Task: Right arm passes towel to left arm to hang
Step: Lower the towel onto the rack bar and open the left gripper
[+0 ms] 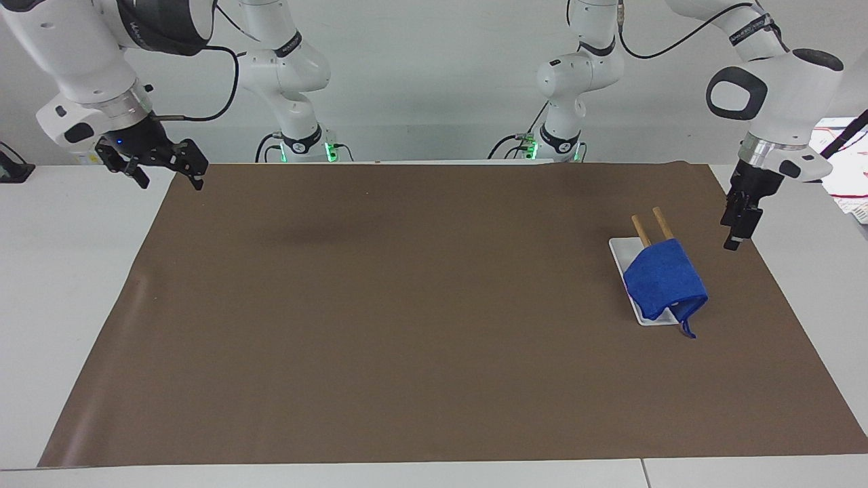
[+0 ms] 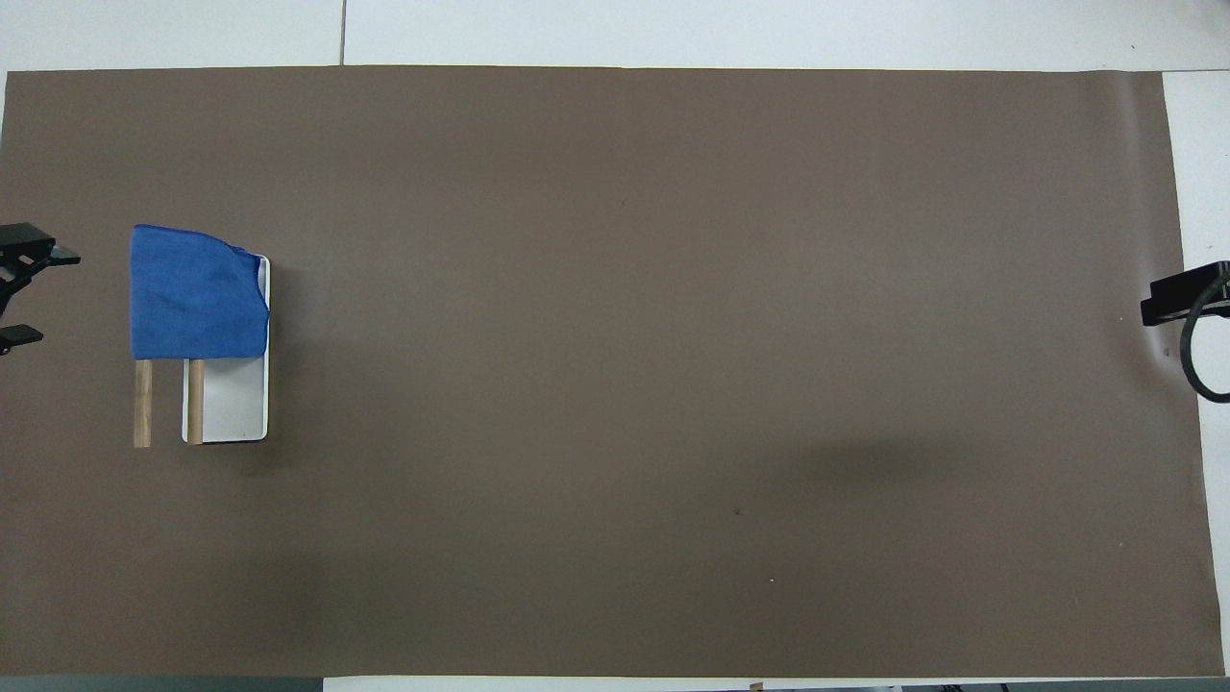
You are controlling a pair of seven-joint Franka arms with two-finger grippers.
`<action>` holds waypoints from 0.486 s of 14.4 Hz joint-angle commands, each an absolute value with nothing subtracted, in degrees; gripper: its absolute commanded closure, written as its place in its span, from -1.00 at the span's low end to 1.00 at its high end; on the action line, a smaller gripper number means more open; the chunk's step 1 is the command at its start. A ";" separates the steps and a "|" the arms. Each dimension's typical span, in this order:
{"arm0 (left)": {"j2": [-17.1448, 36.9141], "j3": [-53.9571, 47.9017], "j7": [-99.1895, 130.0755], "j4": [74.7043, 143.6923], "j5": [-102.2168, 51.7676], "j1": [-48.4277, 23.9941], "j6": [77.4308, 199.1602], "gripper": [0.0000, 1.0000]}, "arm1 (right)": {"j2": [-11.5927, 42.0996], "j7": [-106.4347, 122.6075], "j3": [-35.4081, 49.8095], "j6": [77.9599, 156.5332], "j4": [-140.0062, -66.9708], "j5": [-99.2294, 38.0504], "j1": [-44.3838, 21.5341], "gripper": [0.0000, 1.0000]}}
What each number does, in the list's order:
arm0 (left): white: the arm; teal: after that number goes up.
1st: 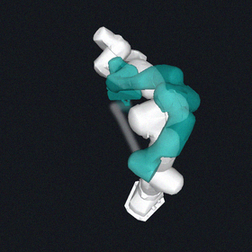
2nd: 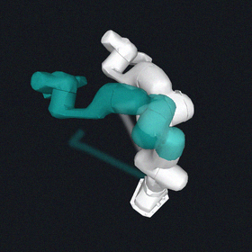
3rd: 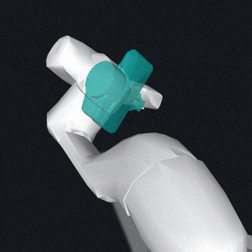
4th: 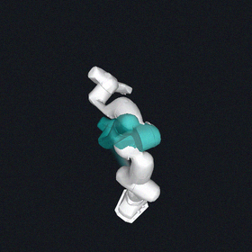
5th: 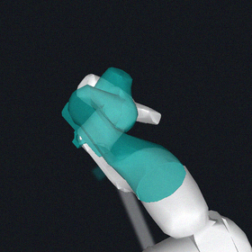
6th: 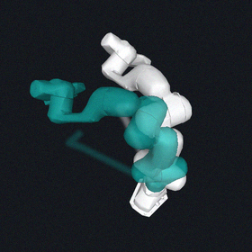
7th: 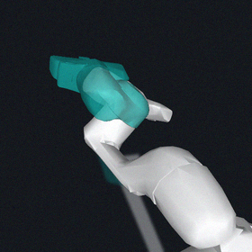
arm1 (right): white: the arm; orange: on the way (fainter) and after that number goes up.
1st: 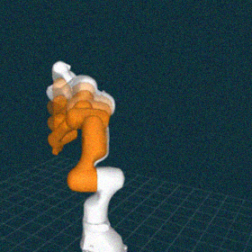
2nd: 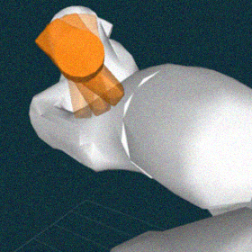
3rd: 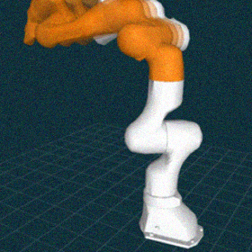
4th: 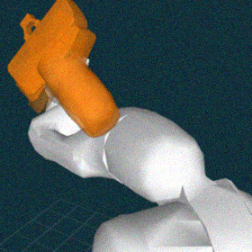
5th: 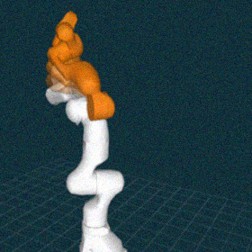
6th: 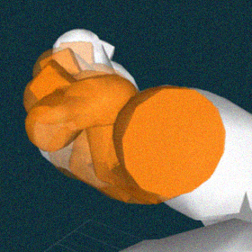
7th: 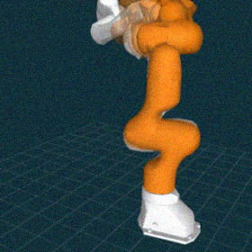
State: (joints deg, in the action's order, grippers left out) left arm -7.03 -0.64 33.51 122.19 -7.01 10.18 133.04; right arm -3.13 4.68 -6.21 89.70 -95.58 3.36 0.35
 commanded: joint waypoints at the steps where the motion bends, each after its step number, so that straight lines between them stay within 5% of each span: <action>1: -7.03 -0.18 20.79 121.56 -5.98 5.90 131.66 -1.00 | -4.13 5.98 -5.98 90.35 -96.86 2.55 0.79 -1.00; 4: -6.42 -0.18 12.59 117.71 -5.89 2.21 125.72 -1.00 | -4.48 5.89 -5.98 89.04 -96.86 2.29 0.62 -1.00; 7: -3.09 -0.18 5.91 106.82 -5.28 1.32 112.19 -1.00 | -4.75 5.98 -5.98 88.68 -96.94 2.29 0.62 -1.00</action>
